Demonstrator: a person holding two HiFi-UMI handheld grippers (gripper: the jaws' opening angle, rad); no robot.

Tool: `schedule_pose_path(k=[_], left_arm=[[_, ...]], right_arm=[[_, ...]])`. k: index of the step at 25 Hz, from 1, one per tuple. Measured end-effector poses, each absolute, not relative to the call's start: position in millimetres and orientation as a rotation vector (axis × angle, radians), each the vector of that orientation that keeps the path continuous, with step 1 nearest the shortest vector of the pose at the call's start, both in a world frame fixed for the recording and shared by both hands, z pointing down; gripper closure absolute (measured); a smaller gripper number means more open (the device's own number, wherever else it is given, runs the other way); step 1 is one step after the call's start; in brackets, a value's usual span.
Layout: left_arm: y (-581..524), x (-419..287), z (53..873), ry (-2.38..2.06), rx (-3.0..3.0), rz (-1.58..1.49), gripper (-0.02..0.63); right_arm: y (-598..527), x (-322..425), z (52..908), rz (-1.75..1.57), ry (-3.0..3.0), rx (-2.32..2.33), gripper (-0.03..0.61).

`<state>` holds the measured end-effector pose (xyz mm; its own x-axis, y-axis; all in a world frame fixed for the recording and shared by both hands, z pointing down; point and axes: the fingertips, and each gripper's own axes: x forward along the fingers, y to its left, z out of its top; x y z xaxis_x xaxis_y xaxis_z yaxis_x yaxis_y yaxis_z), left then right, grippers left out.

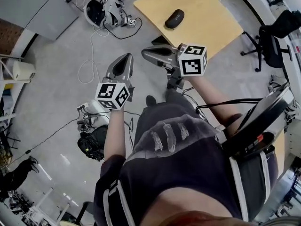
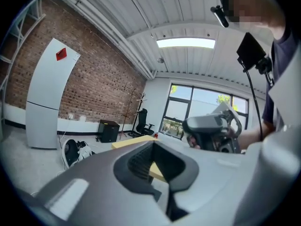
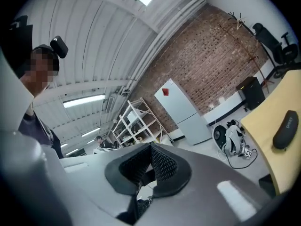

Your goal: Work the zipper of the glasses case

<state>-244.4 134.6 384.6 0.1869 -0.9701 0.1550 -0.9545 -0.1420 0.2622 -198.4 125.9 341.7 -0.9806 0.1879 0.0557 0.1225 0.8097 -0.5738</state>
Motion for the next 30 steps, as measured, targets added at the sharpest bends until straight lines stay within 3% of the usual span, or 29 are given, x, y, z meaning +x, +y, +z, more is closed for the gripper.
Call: schedule_pose_path(k=[12,30], left_arm=[[121.1,-166.2,351.4,-1.794,2.269,-0.025,0.623],[97.8,28.8,340.6,-1.846,2.280,0.145,0.623]], right_arm=[[119.8,-123.4,325.6,0.949,-2.954,-0.248,0.577],[81.3,51.9,333.9,1.154,-2.986,-0.449,0.577]])
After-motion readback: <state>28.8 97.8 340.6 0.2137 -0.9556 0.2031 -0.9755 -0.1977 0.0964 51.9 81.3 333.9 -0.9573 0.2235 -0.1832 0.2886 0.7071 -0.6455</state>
